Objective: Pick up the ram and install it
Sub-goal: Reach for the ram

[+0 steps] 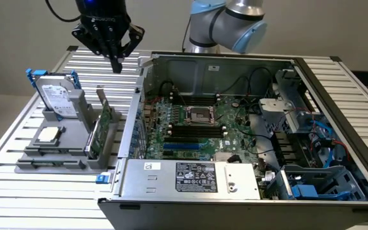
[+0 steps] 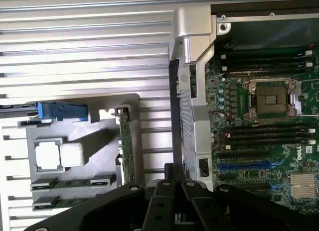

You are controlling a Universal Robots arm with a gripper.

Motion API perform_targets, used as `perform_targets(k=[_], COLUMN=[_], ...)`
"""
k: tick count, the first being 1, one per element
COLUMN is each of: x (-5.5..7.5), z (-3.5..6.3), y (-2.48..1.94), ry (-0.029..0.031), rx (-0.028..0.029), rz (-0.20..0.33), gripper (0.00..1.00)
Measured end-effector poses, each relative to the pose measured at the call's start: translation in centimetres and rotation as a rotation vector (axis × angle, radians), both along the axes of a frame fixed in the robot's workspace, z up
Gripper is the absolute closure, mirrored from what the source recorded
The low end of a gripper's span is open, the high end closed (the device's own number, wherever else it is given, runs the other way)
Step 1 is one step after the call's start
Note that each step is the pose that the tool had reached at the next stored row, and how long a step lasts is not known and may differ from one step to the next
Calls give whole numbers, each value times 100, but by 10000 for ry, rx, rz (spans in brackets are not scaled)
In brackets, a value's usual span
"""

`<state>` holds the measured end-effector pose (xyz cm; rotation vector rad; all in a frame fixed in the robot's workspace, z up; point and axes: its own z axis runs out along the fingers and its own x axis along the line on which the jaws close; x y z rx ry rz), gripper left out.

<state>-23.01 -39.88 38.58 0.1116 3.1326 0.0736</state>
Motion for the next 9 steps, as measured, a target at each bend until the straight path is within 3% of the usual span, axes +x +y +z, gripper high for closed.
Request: perform_targets(k=[9], x=[-410], z=[-23], y=[0], ry=[21], rx=[-19], rz=[0], gripper=[89])
